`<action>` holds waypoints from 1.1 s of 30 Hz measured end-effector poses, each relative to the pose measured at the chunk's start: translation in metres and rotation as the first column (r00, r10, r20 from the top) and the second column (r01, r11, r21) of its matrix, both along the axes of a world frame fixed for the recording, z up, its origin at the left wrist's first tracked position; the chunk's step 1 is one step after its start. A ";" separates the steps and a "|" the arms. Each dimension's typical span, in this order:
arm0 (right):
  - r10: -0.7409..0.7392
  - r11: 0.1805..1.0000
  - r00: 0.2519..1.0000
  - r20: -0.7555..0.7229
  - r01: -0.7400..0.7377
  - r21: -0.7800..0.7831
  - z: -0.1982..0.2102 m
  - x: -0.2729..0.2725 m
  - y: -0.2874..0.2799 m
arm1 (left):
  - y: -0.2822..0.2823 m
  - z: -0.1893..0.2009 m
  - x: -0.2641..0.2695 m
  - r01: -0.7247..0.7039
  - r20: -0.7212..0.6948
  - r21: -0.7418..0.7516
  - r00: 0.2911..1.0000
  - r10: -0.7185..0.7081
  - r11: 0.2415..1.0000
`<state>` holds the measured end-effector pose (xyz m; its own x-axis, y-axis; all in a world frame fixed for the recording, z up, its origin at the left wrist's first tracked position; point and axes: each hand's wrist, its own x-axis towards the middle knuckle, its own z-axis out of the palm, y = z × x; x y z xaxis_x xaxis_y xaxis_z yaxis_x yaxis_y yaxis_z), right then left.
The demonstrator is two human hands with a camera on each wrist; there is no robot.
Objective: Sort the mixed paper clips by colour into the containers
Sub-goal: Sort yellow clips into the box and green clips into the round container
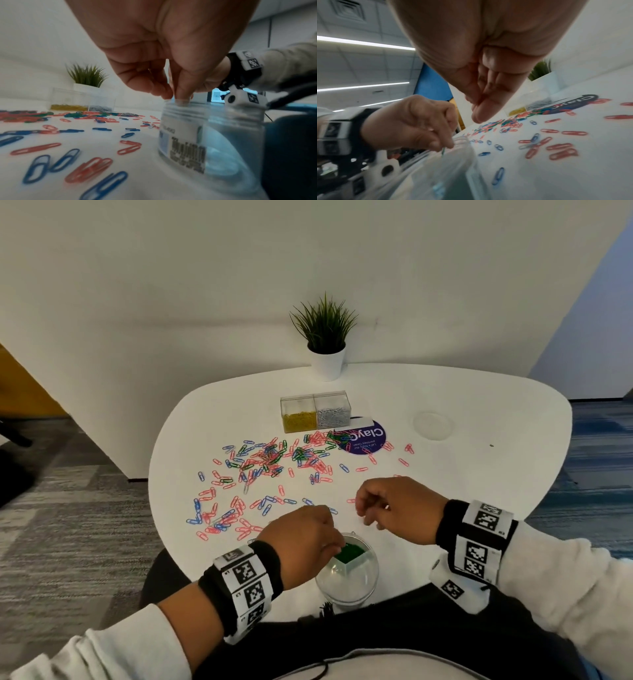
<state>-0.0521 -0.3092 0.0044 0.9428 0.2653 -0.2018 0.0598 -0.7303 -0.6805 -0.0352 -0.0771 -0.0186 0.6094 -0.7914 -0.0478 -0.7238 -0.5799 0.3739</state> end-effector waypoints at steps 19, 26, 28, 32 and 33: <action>-0.061 0.872 0.988 0.141 0.121 -0.475 -0.045 0.172 -0.019 | 0.060 -0.001 0.056 -0.309 -0.061 -0.034 0.950 0.306 0.951; -0.085 0.872 0.987 0.137 0.140 -0.470 -0.045 0.210 -0.019 | 0.053 0.008 0.104 -0.398 -0.004 0.022 0.917 0.398 0.917; -0.090 0.868 0.988 0.122 0.138 -0.476 -0.047 0.211 -0.020 | 0.033 0.009 0.124 -0.381 0.039 0.046 0.924 0.379 0.923; -0.089 0.876 0.991 0.098 0.125 -0.466 -0.048 0.208 -0.021 | -0.016 0.001 0.167 -0.359 0.072 0.077 0.933 0.354 0.930; -0.096 0.884 0.990 0.101 0.131 -0.449 -0.047 0.206 -0.021 | -0.028 -0.004 0.177 -0.349 0.077 0.101 0.936 0.342 0.932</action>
<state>0.1544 -0.3302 -0.0430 0.9778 0.0517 -0.2032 -0.0053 -0.9628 -0.2700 0.1413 -0.1054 -0.0225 0.8487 -0.5229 -0.0799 -0.4893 -0.8335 0.2567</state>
